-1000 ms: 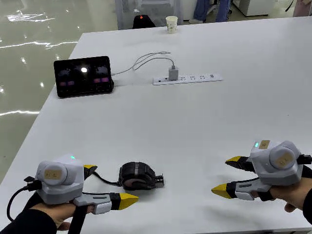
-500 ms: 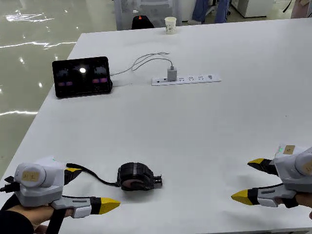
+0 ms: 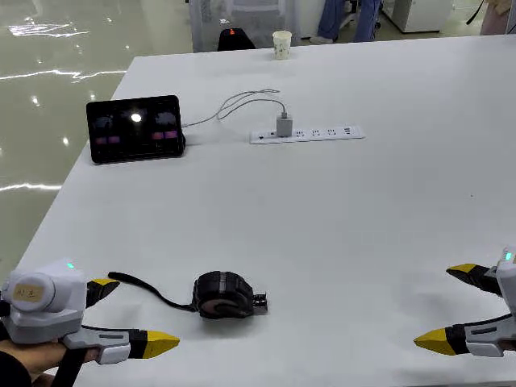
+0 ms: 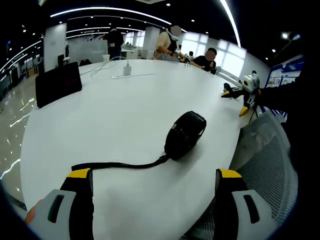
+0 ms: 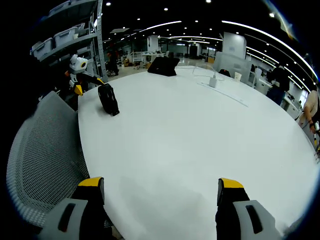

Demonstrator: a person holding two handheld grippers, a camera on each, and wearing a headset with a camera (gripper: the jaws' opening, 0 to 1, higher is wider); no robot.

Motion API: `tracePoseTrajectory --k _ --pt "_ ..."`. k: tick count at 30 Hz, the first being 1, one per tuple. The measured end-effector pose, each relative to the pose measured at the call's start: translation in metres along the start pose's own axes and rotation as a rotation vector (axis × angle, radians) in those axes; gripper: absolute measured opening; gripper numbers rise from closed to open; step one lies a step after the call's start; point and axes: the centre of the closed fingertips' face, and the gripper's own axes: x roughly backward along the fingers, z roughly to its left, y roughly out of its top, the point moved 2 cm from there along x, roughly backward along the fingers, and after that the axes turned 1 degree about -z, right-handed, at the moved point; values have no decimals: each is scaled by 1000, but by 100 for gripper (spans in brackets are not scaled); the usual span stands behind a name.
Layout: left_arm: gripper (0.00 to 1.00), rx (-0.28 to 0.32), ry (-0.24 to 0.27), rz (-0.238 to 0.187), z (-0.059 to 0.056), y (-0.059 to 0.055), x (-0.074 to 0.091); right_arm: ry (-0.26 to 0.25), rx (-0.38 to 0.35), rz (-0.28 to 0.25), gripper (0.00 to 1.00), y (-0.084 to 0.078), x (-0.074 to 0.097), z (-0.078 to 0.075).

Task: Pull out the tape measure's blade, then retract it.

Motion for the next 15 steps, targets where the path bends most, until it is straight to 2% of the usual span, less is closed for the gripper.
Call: tracePoseTrajectory --k 1,6,15 --pt "99 -1 1 0 0 0 0 -7 -3 -9 99 1 0 -3" --pt "99 -6 2 5 0 1 3 8 -12 3 99 -4 8 -4" --pt "99 -7 4 8 1 0 3 3 -25 5 99 -13 15 -6"
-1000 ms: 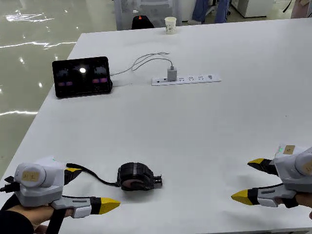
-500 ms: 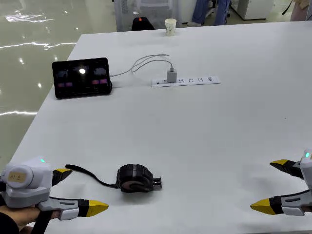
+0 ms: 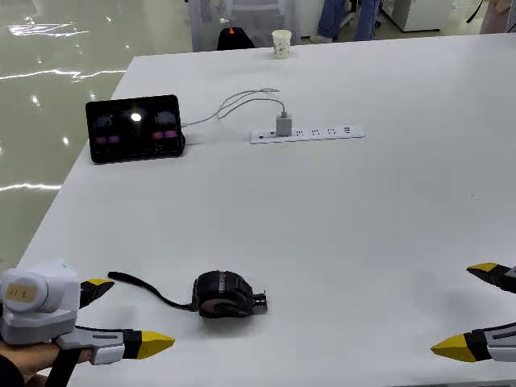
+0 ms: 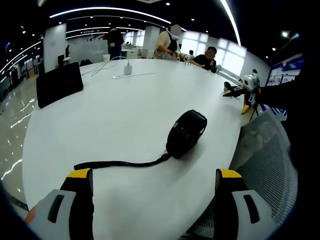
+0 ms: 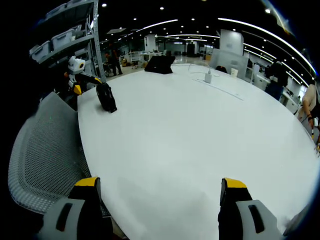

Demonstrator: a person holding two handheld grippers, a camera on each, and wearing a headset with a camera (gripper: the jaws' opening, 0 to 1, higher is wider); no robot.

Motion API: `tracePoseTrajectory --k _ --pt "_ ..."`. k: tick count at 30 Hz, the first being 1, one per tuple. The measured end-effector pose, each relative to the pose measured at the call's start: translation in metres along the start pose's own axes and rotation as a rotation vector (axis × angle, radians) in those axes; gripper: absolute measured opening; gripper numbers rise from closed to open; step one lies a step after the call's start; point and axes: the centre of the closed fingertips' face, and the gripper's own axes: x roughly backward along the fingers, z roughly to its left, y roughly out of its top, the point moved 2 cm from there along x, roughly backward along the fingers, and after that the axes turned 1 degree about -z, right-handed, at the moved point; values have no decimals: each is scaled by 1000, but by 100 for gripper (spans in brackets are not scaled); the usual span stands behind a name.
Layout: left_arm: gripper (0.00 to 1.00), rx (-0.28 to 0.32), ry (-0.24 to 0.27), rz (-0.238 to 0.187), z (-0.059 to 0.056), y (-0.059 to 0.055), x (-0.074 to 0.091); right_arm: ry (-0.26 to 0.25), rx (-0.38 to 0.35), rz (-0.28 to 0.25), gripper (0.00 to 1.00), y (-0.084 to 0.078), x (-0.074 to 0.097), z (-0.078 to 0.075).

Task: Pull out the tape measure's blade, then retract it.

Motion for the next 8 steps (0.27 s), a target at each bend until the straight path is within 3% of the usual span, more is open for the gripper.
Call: tracePoseTrajectory --k 8 --pt "99 0 2 1 2 1 2 -6 -6 1 99 -5 1 0"
